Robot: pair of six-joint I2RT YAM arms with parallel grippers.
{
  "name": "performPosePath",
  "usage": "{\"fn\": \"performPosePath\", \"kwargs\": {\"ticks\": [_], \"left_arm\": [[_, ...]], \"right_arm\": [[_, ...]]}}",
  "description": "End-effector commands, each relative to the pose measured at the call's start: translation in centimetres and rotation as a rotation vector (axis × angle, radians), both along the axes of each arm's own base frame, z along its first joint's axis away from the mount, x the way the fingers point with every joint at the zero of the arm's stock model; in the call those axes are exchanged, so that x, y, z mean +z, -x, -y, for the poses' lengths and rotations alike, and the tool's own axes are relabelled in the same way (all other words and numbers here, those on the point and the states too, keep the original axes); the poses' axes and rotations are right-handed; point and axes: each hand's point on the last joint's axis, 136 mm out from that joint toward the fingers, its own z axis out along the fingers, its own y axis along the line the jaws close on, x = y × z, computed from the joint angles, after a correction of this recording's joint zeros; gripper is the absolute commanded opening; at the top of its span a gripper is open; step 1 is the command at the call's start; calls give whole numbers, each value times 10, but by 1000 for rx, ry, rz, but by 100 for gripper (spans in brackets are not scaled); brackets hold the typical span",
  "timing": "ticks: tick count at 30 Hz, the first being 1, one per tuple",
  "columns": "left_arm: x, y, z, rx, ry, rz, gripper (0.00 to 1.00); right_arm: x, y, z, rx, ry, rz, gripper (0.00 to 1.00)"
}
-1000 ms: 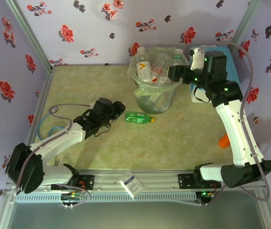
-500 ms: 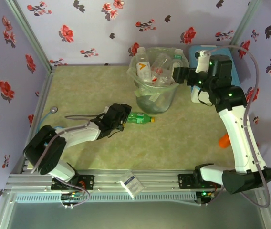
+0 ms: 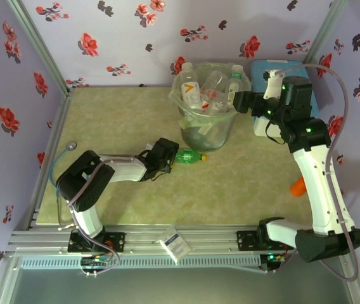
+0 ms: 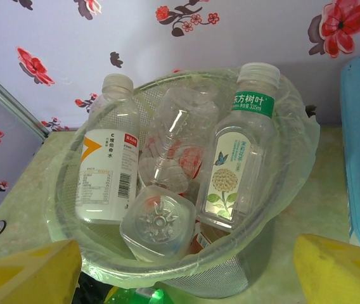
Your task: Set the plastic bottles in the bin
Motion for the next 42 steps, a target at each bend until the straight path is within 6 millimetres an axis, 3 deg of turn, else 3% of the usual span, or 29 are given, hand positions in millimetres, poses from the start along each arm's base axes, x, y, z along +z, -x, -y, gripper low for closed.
{"fn": "performPosePath", "kwargs": {"ticks": [1, 4, 8, 14, 19, 25, 31, 36, 42], "left_arm": [[1, -10, -1, 35, 15, 12, 70], [-1, -8, -2, 43, 25, 11, 62], [5, -10, -7, 54, 42, 31, 58], [35, -17, -15, 30, 75, 116, 52], [65, -14, -43, 78, 144, 181, 49], [107, 2, -97, 202, 230, 261, 41], [169, 13, -141, 326, 304, 383, 32], [209, 6, -140, 365, 414, 446, 24], [230, -11, -115, 355, 533, 470, 22]], "right_arm": [[8, -1, 4, -11, -2, 41, 87], [8, 0, 5, -15, -2, 41, 87], [7, 0, 7, -21, 0, 40, 87], [7, 2, 1, -2, -29, 24, 87], [15, 15, -32, 133, -108, 31, 87], [28, 28, -71, 277, -198, 93, 86], [35, 44, -130, 382, -287, 213, 86], [21, 31, -170, 361, -425, 197, 86], [12, 16, -208, 369, -516, 178, 87]]}}
